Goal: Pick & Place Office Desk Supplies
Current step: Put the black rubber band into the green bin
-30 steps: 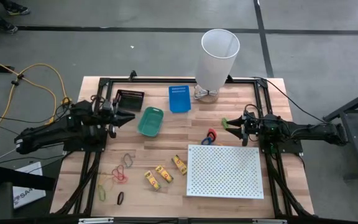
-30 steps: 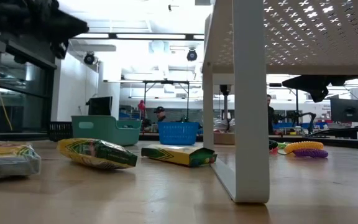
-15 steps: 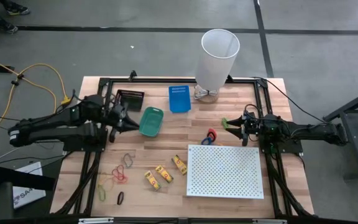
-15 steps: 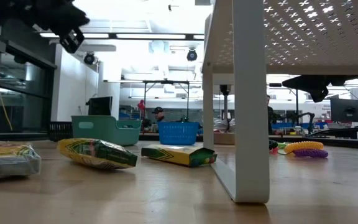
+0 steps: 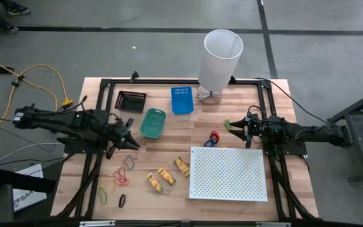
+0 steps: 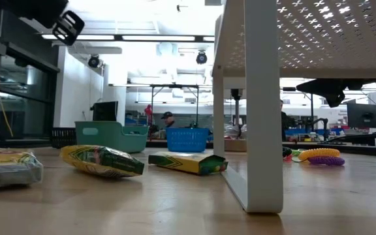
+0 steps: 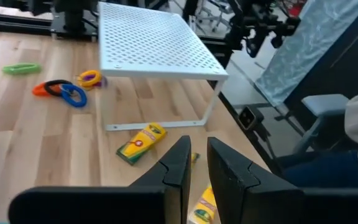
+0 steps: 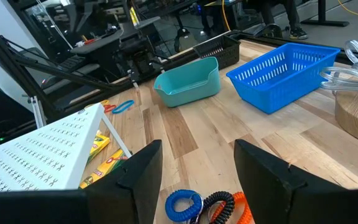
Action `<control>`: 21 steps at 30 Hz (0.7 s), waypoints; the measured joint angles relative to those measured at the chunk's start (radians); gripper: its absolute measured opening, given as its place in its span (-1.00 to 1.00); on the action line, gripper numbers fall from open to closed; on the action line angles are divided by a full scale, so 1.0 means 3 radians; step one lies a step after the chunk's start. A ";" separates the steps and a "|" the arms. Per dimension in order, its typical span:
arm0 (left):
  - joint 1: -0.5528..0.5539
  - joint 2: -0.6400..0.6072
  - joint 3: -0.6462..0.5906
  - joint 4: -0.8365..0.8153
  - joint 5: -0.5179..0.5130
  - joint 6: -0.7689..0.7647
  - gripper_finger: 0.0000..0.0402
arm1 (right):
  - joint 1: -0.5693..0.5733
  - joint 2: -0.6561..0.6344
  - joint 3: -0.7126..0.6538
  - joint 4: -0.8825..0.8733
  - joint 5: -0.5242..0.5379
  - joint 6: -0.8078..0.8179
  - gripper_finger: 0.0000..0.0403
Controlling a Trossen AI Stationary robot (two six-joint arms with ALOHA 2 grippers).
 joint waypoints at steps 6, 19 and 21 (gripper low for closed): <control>-0.0527 0.0000 0.0000 -0.0004 -0.0421 -0.0119 -0.75 | 0.0000 0.0001 0.0000 0.0000 0.0000 0.0000 -0.07; -0.1650 0.0000 0.0000 -0.0053 -0.0904 -0.0354 -0.75 | -0.0001 0.0000 0.0000 0.0000 0.0000 0.0000 -0.07; -0.1817 0.0000 0.0000 -0.0053 -0.0969 -0.0375 -0.75 | -0.0001 0.0000 0.0000 0.0000 0.0000 0.0000 -0.07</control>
